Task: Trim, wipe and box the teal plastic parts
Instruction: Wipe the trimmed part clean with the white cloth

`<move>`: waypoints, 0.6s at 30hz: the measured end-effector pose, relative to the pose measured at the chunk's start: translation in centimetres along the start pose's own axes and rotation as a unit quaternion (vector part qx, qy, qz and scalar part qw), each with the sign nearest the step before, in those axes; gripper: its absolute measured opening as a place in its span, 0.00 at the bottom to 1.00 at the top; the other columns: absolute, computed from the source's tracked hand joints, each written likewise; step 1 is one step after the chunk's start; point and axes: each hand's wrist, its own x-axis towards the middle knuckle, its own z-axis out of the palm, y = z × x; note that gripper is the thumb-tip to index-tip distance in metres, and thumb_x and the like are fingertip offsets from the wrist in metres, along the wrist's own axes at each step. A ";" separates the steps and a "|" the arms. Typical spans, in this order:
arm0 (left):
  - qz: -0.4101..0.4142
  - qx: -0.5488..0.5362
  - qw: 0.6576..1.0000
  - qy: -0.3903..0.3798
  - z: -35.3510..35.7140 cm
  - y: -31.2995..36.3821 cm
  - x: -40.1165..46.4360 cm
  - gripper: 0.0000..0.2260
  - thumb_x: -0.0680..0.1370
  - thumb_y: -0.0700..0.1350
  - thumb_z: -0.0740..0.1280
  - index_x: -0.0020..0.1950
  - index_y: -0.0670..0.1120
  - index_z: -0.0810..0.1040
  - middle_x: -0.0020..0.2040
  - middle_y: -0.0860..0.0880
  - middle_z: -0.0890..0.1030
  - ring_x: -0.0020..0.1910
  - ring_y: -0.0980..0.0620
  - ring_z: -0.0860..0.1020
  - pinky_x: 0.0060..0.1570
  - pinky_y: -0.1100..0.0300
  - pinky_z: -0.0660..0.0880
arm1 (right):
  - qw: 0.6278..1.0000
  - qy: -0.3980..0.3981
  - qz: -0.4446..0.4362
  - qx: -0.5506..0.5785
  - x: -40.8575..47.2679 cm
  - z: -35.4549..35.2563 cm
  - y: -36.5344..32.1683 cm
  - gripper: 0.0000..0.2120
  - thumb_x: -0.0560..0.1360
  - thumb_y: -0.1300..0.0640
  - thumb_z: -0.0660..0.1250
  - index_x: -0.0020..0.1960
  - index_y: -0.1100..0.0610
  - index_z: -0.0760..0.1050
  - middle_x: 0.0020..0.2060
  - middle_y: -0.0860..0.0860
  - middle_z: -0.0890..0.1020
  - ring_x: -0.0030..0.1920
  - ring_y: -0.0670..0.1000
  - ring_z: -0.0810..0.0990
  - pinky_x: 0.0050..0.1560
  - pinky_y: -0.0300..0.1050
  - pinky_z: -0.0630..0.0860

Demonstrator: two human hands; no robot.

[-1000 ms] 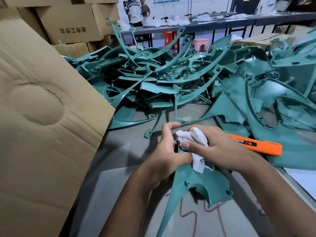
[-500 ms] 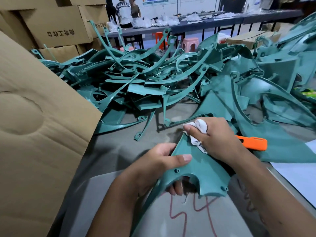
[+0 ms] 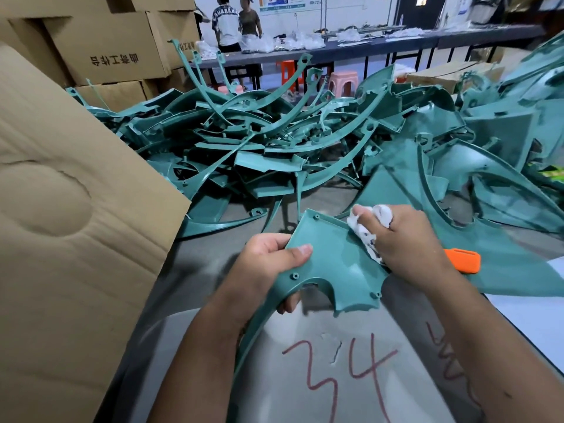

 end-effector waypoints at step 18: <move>0.100 -0.075 0.990 0.068 1.2 0.6 0.2 0.10 0.77 0.42 0.64 0.51 0.36 0.76 0.31 0.43 0.76 0.18 0.52 0.65 0.20 0.67 0.61 | 0.905 0.050 0.196 0.374 -0.7 2.6 -1.8 0.15 0.81 0.57 0.71 0.36 0.51 0.86 0.30 0.45 0.83 0.30 0.46 0.80 0.30 0.40 0.76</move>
